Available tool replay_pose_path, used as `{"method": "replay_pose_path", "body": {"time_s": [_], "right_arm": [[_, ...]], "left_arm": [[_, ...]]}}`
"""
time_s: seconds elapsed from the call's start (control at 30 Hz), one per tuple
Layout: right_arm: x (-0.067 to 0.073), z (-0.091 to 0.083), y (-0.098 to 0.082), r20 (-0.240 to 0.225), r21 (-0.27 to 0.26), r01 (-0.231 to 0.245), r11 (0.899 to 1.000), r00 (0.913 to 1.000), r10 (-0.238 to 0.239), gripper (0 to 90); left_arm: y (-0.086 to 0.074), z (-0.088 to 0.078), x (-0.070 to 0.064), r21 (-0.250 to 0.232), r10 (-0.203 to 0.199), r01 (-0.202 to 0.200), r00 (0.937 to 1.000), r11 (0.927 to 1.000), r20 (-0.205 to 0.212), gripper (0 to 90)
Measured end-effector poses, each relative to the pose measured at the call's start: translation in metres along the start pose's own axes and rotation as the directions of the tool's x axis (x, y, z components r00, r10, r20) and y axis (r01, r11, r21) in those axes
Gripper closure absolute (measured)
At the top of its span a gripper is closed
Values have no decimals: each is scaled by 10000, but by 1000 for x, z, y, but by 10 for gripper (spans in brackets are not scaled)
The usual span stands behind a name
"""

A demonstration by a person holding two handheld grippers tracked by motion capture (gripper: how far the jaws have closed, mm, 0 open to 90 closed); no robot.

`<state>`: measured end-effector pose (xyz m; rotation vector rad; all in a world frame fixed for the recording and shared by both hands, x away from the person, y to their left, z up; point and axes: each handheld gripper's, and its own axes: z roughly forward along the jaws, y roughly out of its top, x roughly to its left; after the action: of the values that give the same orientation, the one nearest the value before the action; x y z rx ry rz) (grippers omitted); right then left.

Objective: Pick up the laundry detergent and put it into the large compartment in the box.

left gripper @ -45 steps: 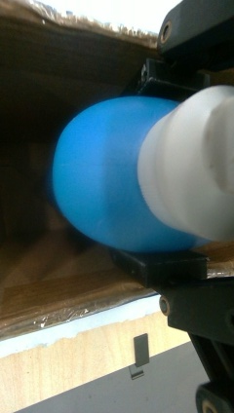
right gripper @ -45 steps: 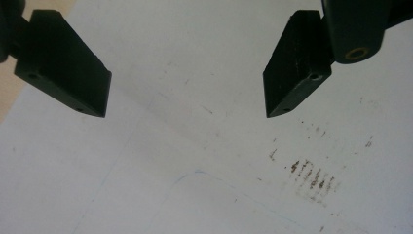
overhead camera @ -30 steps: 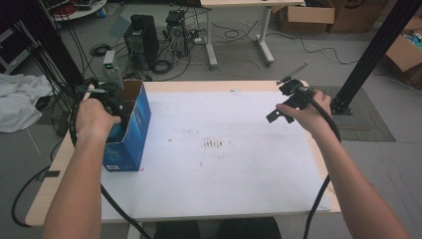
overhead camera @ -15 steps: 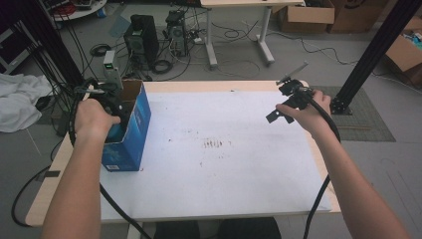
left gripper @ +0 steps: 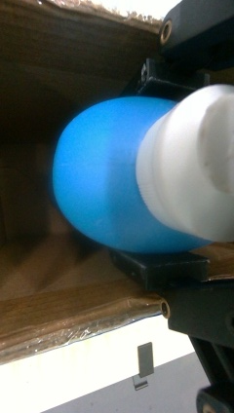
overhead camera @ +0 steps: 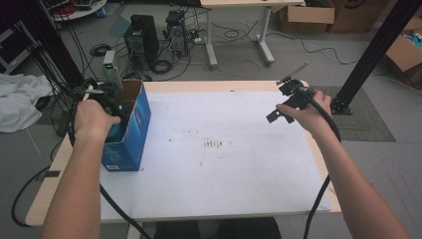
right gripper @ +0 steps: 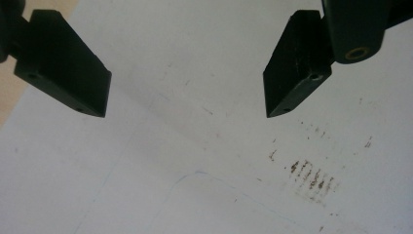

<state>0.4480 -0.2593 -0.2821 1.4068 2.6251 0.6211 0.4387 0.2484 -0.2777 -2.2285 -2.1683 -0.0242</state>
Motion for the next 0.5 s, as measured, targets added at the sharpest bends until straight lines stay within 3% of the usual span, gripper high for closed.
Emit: {"method": "replay_pose_path", "body": {"time_s": [0.37, 0.5], "right_arm": [[0, 0, -1, -32, -22, 19, 10000, 10000, -19, 175], [0, -1, -1, -44, -73, -11, 10000, 10000, 11, 174]], "left_arm": [[-3, -7, -1, -229, 61, -61, 10000, 9997, -1, 323], [-3, -12, -3, -261, 165, -171, 9996, 9995, -221, 275]]}}
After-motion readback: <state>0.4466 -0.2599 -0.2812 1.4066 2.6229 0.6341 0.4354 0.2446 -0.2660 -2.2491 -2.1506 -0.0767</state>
